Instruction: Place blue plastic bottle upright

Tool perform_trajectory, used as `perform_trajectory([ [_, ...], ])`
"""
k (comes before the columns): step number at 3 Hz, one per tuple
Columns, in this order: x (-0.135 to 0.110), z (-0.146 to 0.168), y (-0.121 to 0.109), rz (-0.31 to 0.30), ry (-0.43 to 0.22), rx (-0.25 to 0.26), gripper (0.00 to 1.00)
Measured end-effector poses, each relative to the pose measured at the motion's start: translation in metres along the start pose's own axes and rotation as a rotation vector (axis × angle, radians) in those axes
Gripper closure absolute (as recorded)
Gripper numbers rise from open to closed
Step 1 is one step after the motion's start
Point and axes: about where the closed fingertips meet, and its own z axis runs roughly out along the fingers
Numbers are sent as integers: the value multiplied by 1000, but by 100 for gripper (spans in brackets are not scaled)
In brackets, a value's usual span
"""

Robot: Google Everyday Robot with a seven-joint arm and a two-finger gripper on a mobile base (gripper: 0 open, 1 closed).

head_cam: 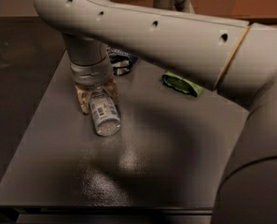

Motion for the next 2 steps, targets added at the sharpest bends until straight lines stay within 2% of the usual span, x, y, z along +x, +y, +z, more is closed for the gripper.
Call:
perform_trajectory([
  [1,4,-4,1,-5,-15,-8,64],
  [2,10,-23,2,-46,-89,-47,88],
])
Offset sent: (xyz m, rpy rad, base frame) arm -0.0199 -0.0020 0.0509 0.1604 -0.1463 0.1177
